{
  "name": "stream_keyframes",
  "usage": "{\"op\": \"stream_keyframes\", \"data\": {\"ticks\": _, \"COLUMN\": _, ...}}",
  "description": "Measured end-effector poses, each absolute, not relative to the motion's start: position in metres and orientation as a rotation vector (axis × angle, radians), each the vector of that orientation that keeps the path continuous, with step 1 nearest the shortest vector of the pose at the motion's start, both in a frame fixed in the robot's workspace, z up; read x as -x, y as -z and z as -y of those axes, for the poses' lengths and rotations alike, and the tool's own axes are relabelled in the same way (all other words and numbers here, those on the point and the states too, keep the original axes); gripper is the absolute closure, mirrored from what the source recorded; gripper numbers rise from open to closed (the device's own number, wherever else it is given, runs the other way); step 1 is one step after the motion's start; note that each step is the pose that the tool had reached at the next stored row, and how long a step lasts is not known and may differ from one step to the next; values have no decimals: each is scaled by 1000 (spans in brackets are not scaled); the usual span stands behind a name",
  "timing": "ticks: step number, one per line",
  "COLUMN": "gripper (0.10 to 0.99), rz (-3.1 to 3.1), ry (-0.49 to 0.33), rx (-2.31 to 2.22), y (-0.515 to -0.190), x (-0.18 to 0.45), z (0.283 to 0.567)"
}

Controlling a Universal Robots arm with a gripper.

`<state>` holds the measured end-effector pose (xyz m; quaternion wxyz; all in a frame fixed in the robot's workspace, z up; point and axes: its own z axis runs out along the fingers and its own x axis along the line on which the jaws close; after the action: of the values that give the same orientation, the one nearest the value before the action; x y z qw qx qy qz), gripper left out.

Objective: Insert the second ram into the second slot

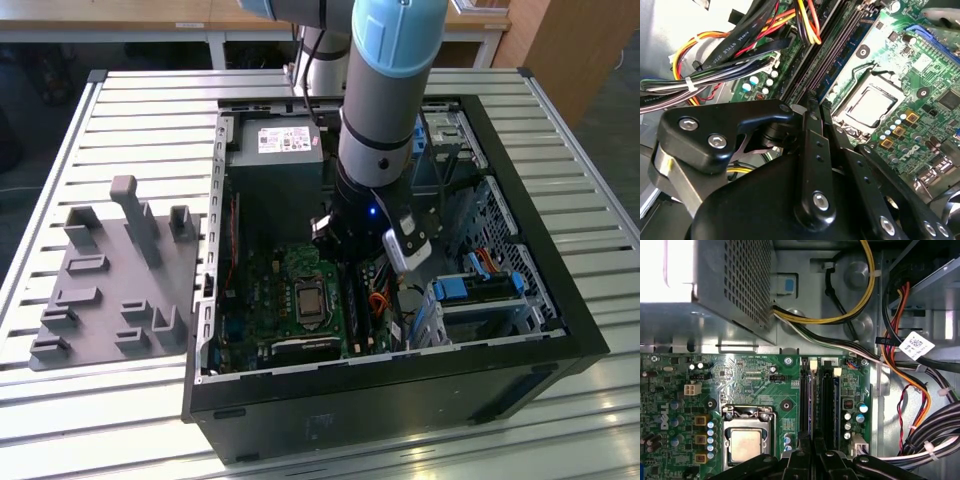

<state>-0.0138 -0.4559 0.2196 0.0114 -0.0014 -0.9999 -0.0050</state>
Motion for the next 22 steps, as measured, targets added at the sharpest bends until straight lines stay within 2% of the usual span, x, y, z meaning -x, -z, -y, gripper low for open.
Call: {"op": "stream_keyframes", "data": {"ticks": 22, "gripper": 949, "rz": 3111, "ry": -3, "rx": 0, "y": -217, "x": 11, "z": 457}}
